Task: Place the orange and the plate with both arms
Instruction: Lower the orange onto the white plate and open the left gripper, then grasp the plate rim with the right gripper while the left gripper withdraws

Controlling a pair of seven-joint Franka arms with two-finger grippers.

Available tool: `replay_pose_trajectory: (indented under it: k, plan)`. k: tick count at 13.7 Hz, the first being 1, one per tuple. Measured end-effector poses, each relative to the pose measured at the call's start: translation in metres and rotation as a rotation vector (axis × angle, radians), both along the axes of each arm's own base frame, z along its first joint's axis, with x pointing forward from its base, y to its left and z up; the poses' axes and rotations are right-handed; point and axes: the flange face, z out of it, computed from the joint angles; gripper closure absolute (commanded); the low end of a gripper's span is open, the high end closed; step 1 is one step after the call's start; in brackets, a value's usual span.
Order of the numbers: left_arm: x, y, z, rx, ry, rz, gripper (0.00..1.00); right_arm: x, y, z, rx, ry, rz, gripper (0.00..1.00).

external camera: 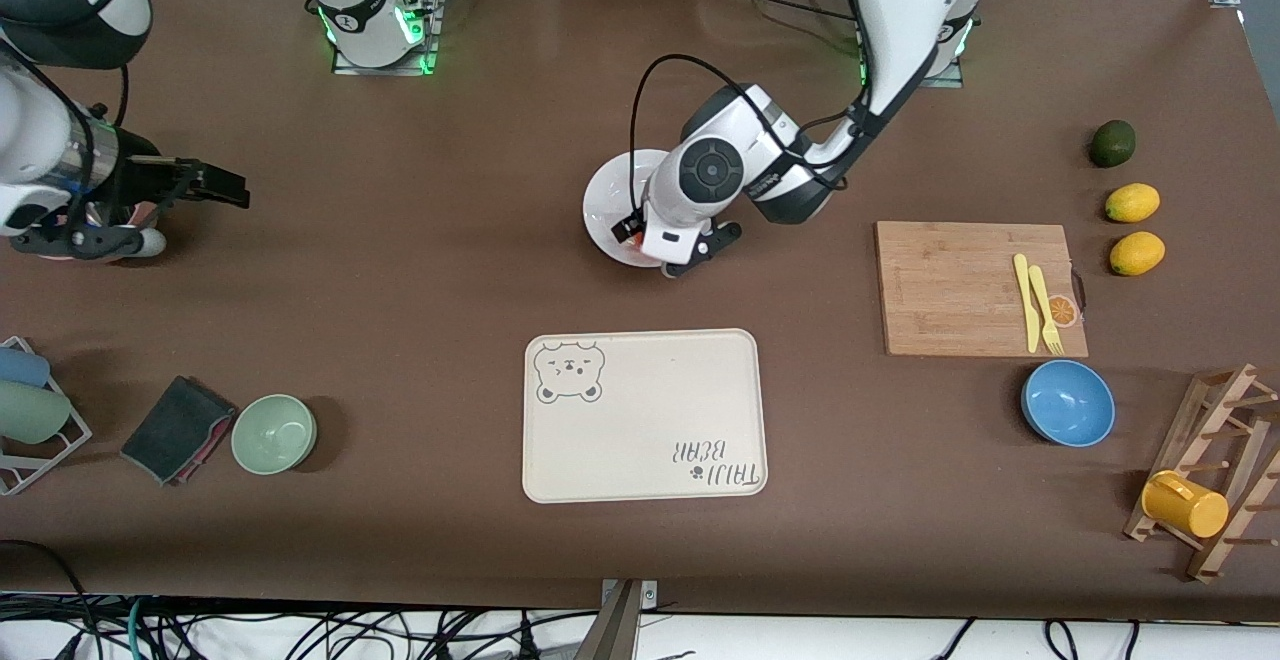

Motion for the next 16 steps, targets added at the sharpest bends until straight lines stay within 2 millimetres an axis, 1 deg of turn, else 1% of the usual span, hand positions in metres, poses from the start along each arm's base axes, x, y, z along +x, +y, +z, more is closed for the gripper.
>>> replay_pose_trajectory:
  k: [2,3,5,7,9,11,12,13,15,16]
  plan:
    - [0.028,0.026,0.024,0.003,0.020,-0.020,0.00,-0.003,0.015,-0.009,0.002,0.043,0.026,0.00]
    - [0.042,0.041,0.030,-0.002,0.025,-0.037,0.00,-0.005,0.030,-0.017,0.012,0.077,0.047,0.00]
    - [0.068,0.084,0.034,-0.018,0.041,-0.082,0.00,-0.009,0.073,-0.034,0.064,0.138,0.095,0.00]
    - [0.089,0.127,0.036,-0.040,0.059,-0.128,0.00,-0.015,0.118,-0.056,0.115,0.196,0.133,0.00]
    - [0.106,0.165,0.042,-0.039,0.063,-0.177,0.00,-0.016,0.152,-0.089,0.236,0.280,0.116,0.00]
    - [0.124,0.208,0.045,-0.018,0.032,-0.255,0.00,-0.013,0.170,-0.119,0.374,0.357,0.060,0.00]
    - [0.134,0.233,0.048,-0.013,0.010,-0.289,0.00,-0.013,0.180,-0.135,0.423,0.394,0.042,0.00]
    - [0.143,0.260,0.052,-0.009,-0.012,-0.317,0.00,-0.013,0.195,-0.152,0.467,0.421,0.028,0.00]
    - [0.157,0.309,0.061,0.004,-0.048,-0.346,0.00,-0.019,0.234,-0.190,0.545,0.399,-0.031,0.00]
    - [0.163,0.329,0.067,0.014,-0.066,-0.348,0.00,-0.027,0.254,-0.211,0.588,0.367,-0.068,0.00]
